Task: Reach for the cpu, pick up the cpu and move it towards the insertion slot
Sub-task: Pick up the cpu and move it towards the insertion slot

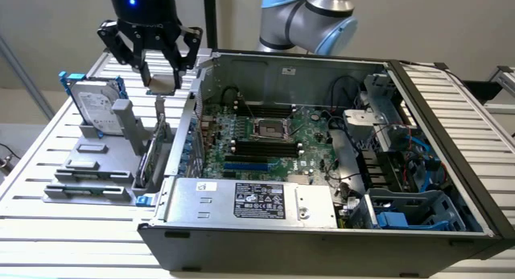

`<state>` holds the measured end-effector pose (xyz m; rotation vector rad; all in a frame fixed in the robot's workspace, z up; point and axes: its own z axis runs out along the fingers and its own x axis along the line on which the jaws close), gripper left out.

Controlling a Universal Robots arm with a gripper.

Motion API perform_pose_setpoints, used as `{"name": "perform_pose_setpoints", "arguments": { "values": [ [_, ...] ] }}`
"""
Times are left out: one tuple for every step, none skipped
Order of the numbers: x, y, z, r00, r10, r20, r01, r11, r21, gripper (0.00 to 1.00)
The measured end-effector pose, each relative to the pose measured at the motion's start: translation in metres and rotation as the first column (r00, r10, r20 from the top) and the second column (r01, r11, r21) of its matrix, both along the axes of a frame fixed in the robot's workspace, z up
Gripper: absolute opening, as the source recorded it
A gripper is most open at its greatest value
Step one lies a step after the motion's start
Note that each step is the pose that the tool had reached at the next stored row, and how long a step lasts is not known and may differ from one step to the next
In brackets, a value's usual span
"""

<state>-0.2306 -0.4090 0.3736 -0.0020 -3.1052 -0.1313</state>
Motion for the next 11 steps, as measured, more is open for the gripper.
{"name": "perform_pose_setpoints", "arguments": {
  "values": [
    [0.005, 0.0, 0.0004, 1.0, 0.0, 0.0, 0.0, 1.0, 0.0009, 0.55],
    [0.009, 0.0, 0.0007, 1.0, 0.0, 0.0, 0.0, 1.0, 0.0016, 0.55],
    [0.013, 0.0, 0.001, 1.0, 0.0, -0.0001, 0.0, 1.0, 0.0021, 0.55],
    [0.018, 0.0, 0.0012, 1.0, 0.0, -0.0001, 0.0, 1.0, 0.0026, 0.55],
    [0.023, 0.0, 0.0014, 1.0, 0.0, -0.0001, 0.0, 1.0, 0.0032, 0.55],
    [0.027, 0.0, 0.0015, 1.0, 0.0, -0.0001, 0.0, 1.0, 0.0035, 0.55],
    [0.032, 0.0, 0.0016, 1.0, 0.0, 0.0, 0.0, 1.0, 0.0038, 0.55],
    [0.036, 0.0, 0.0016, 1.0, 0.0, 0.0, 0.0, 1.0, 0.0041, 0.55],
    [0.041, 0.0, 0.0016, 1.0, 0.0, 0.0, 0.0, 1.0, 0.0045, 0.55],
    [0.045, 0.0001, 0.0017, 1.0, 0.0, -0.0001, 0.0, 1.0, 0.0047, 0.55],
    [0.05, 0.0003, 0.0017, 1.0, 0.0, 0.0, 0.0, 1.0, 0.0049, 0.55]
  ]
}}
